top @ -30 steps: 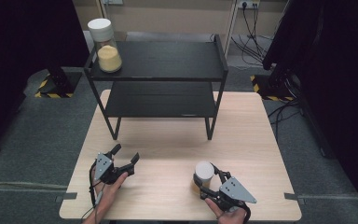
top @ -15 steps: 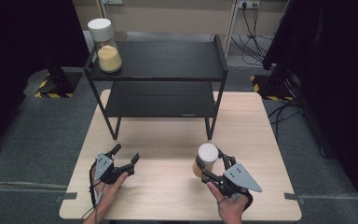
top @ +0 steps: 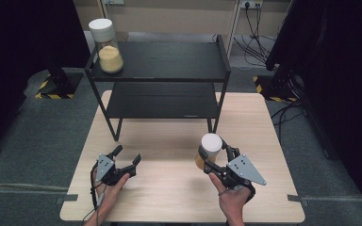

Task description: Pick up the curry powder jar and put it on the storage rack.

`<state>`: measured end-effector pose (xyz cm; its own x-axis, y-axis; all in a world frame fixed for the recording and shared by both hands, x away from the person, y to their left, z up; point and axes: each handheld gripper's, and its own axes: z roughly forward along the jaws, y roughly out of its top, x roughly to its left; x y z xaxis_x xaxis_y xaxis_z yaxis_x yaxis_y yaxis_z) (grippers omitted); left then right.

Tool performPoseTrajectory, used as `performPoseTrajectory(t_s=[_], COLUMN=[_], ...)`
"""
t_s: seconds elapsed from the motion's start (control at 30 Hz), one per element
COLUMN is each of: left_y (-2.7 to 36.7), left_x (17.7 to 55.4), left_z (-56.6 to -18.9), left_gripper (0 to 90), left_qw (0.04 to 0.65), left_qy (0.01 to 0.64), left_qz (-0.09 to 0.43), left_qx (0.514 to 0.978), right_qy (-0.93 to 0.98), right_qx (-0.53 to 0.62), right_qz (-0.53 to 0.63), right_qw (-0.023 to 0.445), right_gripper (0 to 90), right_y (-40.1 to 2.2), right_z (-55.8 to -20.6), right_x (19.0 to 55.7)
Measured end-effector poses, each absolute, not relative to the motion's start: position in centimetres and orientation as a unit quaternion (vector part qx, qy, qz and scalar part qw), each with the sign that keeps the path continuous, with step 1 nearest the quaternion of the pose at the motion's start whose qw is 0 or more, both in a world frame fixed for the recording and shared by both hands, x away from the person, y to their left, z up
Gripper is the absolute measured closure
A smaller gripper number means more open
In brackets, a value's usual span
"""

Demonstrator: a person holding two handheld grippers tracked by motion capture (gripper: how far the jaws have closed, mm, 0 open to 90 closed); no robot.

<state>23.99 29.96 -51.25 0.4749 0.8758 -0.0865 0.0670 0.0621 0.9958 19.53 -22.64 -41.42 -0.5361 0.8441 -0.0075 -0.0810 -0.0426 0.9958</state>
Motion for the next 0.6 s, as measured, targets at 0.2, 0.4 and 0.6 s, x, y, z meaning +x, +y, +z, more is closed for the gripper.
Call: performPoseTrajectory(t_s=[0.2, 0.4, 0.6], left_y=[29.9, 29.9, 29.9], left_x=[24.0, 24.0, 24.0], left_z=[-51.2, -51.2, -51.2], left_gripper=[12.5, 12.5, 12.5], left_qw=[0.613, 0.613, 0.611], left_qy=[0.394, 0.395, 0.395], left_qz=[0.33, 0.33, 0.331], left_qx=[0.6, 0.599, 0.601], right_qy=[0.588, 0.583, 0.575], right_qx=[0.323, 0.32, 0.318], right_qz=[0.647, 0.65, 0.655], right_qw=[0.362, 0.367, 0.372], right_gripper=[34.0, 34.0, 34.0], right_y=[-22.4, -22.2, -22.0], right_z=[-40.8, -40.0, -39.0], right_x=[20.0, 20.5, 21.0])
